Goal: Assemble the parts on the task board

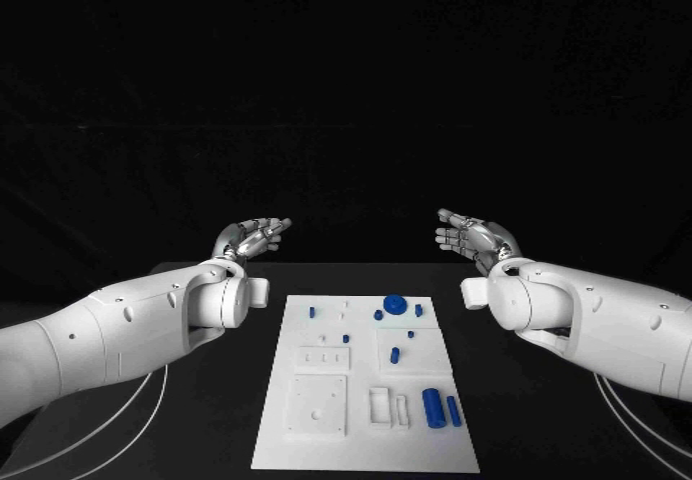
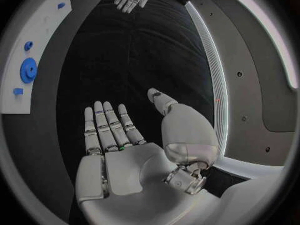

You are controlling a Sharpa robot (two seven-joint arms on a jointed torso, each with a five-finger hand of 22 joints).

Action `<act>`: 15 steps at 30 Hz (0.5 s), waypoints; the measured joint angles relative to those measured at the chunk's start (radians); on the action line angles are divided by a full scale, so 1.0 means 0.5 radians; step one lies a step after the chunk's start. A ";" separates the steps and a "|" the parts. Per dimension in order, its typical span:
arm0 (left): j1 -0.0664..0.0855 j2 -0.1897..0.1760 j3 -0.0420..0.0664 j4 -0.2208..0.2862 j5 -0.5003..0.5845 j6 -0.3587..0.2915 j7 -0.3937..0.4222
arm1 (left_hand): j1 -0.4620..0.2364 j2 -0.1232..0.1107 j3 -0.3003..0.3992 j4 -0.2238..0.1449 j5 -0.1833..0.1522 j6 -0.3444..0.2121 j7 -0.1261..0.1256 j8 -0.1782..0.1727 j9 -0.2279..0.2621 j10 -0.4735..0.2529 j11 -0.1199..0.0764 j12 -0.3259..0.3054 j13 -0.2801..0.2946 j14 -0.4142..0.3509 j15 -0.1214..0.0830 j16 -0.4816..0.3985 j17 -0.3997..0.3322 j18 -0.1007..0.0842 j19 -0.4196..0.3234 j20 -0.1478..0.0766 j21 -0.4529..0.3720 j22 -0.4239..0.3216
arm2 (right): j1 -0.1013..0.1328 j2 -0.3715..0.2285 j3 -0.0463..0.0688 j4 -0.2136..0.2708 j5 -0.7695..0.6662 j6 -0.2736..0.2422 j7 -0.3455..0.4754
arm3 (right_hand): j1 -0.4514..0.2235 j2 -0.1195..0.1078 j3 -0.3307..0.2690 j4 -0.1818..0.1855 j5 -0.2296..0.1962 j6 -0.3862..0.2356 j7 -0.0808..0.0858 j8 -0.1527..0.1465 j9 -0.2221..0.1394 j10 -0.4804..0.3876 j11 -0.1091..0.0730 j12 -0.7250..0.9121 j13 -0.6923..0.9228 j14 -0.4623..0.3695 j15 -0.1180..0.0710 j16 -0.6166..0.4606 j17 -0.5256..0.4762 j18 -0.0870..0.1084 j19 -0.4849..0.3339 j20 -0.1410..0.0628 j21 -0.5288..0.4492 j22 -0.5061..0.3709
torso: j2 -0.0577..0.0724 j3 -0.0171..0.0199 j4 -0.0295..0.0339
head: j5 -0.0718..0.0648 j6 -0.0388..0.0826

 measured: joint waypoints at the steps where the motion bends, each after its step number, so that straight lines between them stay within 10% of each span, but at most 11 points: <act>1: 0.024 0.013 -0.016 -0.052 0.004 0.046 -0.028 | 0.037 -0.004 0.014 -0.001 0.005 0.019 0.001 0.013 0.013 0.024 0.001 0.000 0.003 0.019 0.006 0.010 0.013 0.000 0.017 0.003 0.009 0.015 | 0.026 0.007 -0.008 -0.046 -0.005 0.067 -0.047 | 0.059 0.001 0.019 -0.019 0.000 0.032 -0.001 0.024 0.018 0.047 0.009 0.011 0.004 0.037 0.008 0.020 0.018 0.027 0.025 0.003 0.007 0.055 | 0.000 0.0000 0.000 | 0.000 0.000; 6: 0.084 0.051 -0.056 -0.184 0.020 0.199 -0.122 | 0.040 -0.007 0.014 -0.001 0.005 0.022 0.004 0.014 0.019 0.027 0.004 0.000 0.003 0.022 0.008 0.015 0.019 0.000 0.018 0.001 0.009 0.021 | 0.096 0.029 -0.034 -0.174 -0.025 0.305 -0.210 | 0.123 0.003 0.030 -0.074 0.000 0.074 0.003 0.065 0.034 0.115 0.022 0.019 0.010 0.088 0.024 0.057 0.041 0.031 0.063 0.005 0.008 0.099 | 0.000 0.0002 0.000 | 0.000 0.000; 15: 0.102 0.028 -0.063 -0.179 0.026 0.311 -0.188 | 0.097 0.057 -0.017 -0.033 0.044 0.147 0.081 0.085 0.048 0.209 0.083 0.076 0.030 0.190 0.033 0.109 0.062 0.000 0.166 -0.054 0.093 0.021 | 0.128 0.095 -0.047 -0.350 -0.271 0.490 -0.331 | 0.235 -0.026 0.090 -0.213 0.014 0.266 0.027 0.165 0.058 0.317 0.012 0.069 0.018 0.252 0.028 0.144 0.073 0.094 0.228 -0.005 0.023 0.099 | 0.000 -0.0025 -0.001 | 0.002 -0.004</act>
